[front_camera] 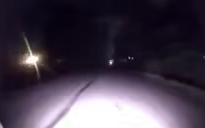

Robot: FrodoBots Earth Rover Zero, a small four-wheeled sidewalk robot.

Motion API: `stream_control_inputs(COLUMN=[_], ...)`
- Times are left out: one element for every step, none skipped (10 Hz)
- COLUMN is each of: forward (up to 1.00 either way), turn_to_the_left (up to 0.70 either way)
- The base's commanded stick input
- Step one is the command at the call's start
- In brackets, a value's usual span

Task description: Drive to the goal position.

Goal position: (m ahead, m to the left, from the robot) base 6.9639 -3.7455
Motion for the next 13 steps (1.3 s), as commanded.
stream_control_inputs(forward=[1.00, 1.00, 1.00, 1.00, 1.00, 1.00, 1.00, 1.00, 1.00, 1.00, 1.00, 1.00, 1.00], turn_to_the_left=[0.00, 0.00, 0.00, 0.00, 0.00, -0.05, -0.16, -0.27, -0.21, -0.16, -0.11, -0.06, -0.01])
